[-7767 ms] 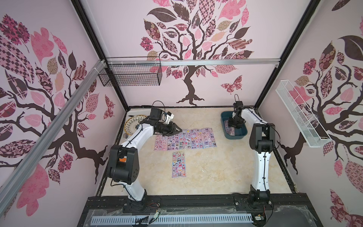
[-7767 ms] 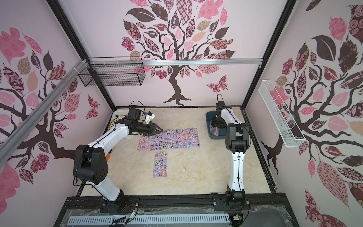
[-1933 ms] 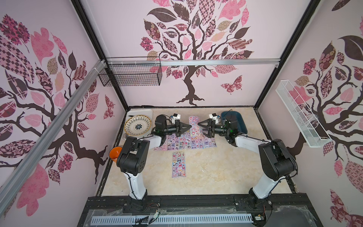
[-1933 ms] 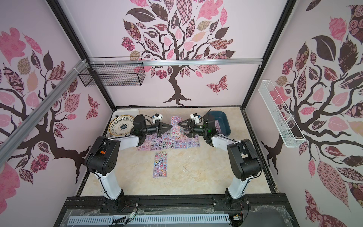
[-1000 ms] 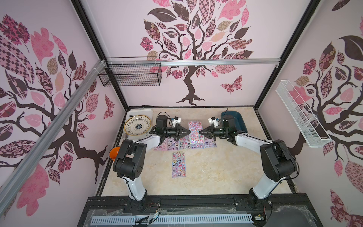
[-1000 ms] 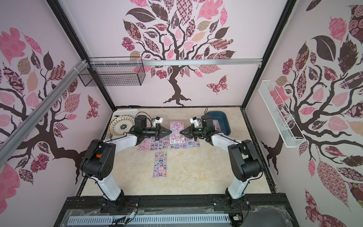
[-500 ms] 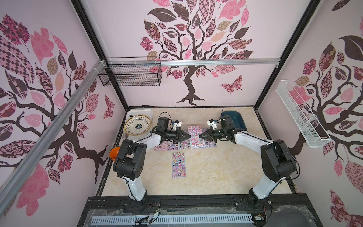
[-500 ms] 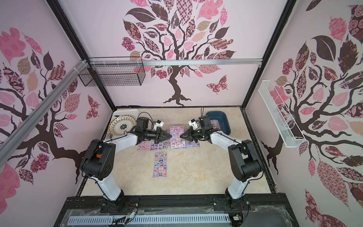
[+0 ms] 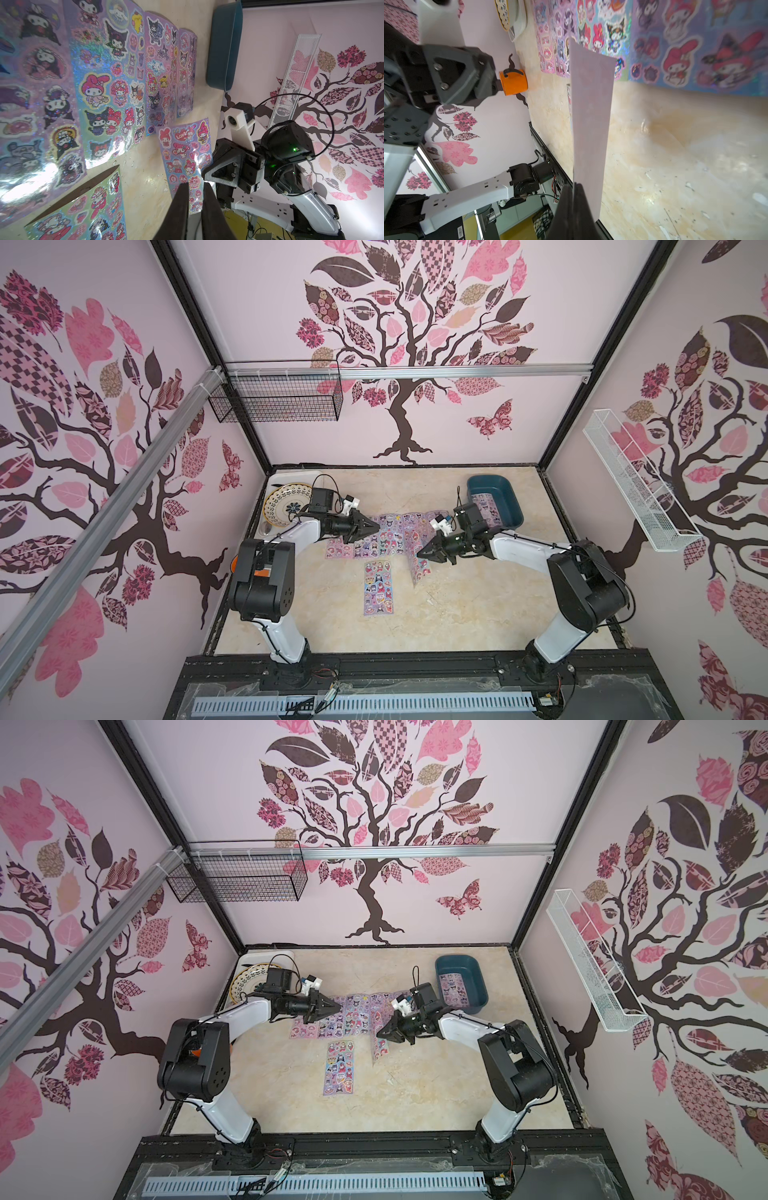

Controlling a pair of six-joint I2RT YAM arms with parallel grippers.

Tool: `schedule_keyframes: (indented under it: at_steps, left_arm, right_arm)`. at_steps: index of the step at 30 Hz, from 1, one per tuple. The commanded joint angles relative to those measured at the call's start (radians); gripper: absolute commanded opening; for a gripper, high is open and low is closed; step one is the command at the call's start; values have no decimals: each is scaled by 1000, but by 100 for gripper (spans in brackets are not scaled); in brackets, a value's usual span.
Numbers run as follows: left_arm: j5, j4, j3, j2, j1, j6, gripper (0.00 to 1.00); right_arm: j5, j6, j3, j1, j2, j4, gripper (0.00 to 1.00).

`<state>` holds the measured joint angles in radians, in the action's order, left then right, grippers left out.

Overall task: Take the stickers out of the storage box
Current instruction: Place the sticker at the center of the board.

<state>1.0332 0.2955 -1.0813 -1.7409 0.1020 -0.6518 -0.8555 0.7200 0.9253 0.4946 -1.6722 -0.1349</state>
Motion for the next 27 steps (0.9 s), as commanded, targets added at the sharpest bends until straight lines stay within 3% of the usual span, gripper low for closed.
schedule_keyframes:
  at_steps: [1,7,17,21,27]
  left_arm:
    - [-26,80,-22,29,-20,92,19]
    - [-30,90,-11,47,-22,106,19]
    - [-33,90,-9,58,-21,108,19]
    - [-35,88,-7,61,-22,108,19]
    - [-35,90,-8,57,-21,108,20]
  right_arm:
    - [30,62,-28,55,46,93,0]
    - [111,159,-171,90,72,232,0]
    - [291,188,-373,90,96,323,0]
    - [338,211,-398,89,81,377,0]
    - [314,233,-369,89,30,429,0]
